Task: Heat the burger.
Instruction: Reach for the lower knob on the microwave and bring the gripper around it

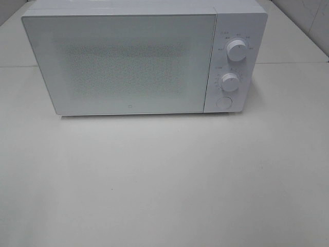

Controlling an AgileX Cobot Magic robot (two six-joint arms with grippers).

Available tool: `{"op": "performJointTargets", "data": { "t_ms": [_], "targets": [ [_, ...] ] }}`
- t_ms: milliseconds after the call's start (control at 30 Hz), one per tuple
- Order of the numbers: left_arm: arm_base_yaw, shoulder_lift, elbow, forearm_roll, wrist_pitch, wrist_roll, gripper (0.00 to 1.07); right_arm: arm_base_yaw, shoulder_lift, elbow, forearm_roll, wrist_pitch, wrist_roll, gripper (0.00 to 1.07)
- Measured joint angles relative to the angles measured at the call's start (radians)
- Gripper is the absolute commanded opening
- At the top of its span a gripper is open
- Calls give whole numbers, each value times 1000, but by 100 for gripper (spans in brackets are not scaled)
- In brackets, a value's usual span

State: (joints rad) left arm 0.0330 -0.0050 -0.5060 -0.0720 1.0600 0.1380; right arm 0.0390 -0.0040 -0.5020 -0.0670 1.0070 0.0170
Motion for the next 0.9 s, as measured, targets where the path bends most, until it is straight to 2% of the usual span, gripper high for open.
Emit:
{"op": "performJointTargets", "data": {
  "t_ms": [900],
  "targets": [
    [0,0,0,2,0,-3,105,0,0,0,0,0,0,50]
  ]
}}
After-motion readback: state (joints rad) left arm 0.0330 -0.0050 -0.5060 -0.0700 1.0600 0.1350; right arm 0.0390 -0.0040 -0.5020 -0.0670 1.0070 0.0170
